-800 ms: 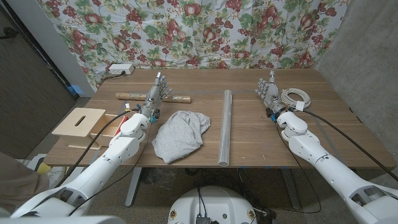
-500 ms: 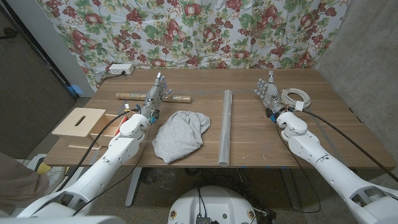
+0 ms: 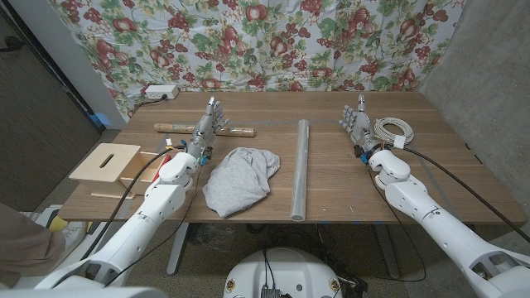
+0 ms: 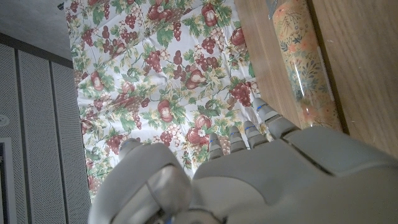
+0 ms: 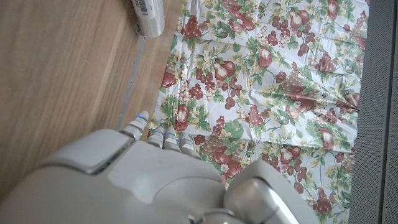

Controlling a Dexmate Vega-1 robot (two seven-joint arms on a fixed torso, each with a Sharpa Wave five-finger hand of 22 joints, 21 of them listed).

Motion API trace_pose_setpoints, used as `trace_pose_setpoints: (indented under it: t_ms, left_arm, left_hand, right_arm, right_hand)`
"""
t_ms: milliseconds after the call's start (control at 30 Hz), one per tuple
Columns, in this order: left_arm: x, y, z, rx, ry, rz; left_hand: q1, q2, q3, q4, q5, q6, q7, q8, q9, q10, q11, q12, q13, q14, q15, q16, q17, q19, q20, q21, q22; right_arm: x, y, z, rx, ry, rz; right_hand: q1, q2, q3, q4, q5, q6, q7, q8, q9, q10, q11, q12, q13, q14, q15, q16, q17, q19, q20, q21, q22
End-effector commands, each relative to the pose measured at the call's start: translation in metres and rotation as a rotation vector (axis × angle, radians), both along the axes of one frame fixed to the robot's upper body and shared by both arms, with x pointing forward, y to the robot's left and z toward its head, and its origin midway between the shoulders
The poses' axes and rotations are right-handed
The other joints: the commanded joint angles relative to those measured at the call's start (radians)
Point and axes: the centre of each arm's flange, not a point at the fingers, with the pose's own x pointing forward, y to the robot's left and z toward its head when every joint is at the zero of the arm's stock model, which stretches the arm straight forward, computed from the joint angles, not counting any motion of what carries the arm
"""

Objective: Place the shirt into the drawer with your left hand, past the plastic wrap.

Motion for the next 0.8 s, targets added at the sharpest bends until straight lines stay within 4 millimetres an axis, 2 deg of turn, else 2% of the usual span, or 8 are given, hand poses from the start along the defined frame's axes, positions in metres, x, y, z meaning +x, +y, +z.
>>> trace_pose_setpoints:
  t_ms: [33, 800]
  left_arm:
    - [-0.004, -0.003, 0.000, 0.052, -0.004, 0.020]
    - [-0.017, -0.004, 0.012, 0.177, -0.055, 0.094]
  left_hand:
    - [0.011, 0.001, -0.002, -0.002, -0.002, 0.009, -0.001, 0.005, 0.002, -0.002, -0.004, 0.004, 0.001, -0.017, 0.004, 0.001, 0.002, -0.007, 0.008, 0.007, 0.005]
    - [0.019, 0.004, 0.000, -0.006, -0.006, 0.022, -0.004, 0.003, 0.002, 0.004, -0.003, 0.005, 0.002, -0.033, 0.002, -0.001, 0.002, -0.012, 0.010, 0.006, 0.005]
  right_arm:
    - [-0.004, 0.000, -0.003, -0.006, 0.000, -0.010]
    - [-0.010, -0.006, -0.005, -0.009, 0.004, -0.032]
  right_hand:
    - [-0.001, 0.003, -0.005, 0.000, 0.004, 0.000, 0.006, 0.005, 0.004, 0.000, 0.005, 0.005, 0.004, -0.007, -0.004, 0.004, 0.004, -0.003, 0.010, 0.003, 0.002]
    - [-0.001, 0.005, -0.003, -0.001, 0.001, 0.005, 0.004, 0.007, 0.004, 0.003, 0.006, 0.007, 0.004, -0.007, -0.003, 0.005, 0.004, -0.009, 0.012, 0.001, 0.002]
